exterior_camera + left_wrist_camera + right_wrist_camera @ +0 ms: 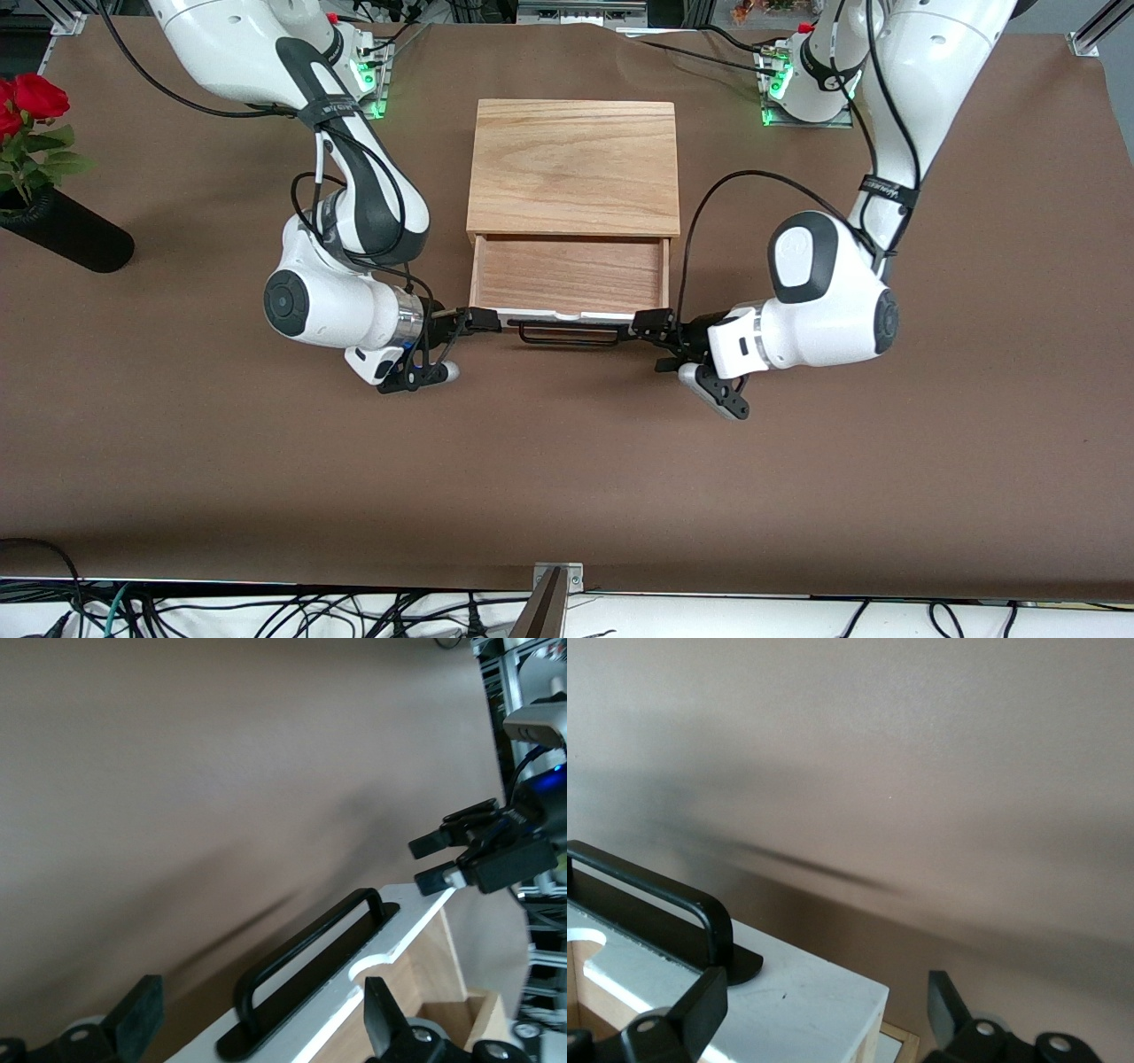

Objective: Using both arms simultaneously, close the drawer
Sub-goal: 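Press both grippers against the drawer front on each side of the handle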

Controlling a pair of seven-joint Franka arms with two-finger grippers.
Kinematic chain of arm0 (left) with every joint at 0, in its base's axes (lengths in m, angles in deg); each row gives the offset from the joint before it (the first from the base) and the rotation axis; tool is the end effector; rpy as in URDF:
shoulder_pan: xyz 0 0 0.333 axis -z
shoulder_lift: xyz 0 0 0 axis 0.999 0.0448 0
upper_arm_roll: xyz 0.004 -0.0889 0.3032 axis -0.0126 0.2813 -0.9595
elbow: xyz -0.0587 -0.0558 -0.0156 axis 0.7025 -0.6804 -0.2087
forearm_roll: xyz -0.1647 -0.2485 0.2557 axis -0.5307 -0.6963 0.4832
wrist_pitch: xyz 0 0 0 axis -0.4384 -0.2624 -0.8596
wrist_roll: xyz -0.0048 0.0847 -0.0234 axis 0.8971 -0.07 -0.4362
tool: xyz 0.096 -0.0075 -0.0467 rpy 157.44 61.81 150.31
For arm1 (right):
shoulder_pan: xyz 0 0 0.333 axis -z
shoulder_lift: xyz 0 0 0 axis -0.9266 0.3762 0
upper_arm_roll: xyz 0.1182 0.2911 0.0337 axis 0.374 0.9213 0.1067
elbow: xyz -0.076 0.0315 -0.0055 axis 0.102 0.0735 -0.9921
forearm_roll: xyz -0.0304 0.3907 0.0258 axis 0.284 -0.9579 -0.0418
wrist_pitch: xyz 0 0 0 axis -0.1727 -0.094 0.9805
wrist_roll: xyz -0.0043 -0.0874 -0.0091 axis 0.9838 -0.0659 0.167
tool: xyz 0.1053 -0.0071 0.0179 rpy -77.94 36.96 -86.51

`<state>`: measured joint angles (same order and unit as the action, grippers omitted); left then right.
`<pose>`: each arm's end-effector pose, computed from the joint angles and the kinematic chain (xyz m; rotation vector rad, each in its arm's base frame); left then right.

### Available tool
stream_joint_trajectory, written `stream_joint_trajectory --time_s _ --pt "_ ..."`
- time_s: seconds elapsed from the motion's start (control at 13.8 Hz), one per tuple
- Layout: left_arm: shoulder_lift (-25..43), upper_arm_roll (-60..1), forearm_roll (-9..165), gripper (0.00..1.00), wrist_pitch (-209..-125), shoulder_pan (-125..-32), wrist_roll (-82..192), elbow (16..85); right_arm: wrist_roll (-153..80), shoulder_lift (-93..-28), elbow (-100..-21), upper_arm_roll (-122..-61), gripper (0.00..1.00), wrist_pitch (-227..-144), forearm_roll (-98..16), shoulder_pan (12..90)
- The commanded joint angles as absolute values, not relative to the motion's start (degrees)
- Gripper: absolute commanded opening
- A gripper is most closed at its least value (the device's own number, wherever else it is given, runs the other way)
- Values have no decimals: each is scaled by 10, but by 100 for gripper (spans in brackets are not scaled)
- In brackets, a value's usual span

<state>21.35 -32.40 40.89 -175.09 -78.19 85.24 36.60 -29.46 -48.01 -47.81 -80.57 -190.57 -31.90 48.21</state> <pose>0.6594 -0.2941 0.3112 2.2879 -0.3633 0.0219 0.6351 0.3125 0.3023 -2.6822 -0.1786 0.2019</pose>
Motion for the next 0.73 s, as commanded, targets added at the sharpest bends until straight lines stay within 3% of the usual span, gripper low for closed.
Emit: stream_joint_trajectory --time_s 0.0,0.65 --pt "220 -325 379 100 -1740 -794 861 363 -303 -469 -464 -798 100 -1902 -330 480" --pt "225 -331 400 100 -1747 -762 708 403 -302 -463 -464 -789 100 -1903 -338 480"
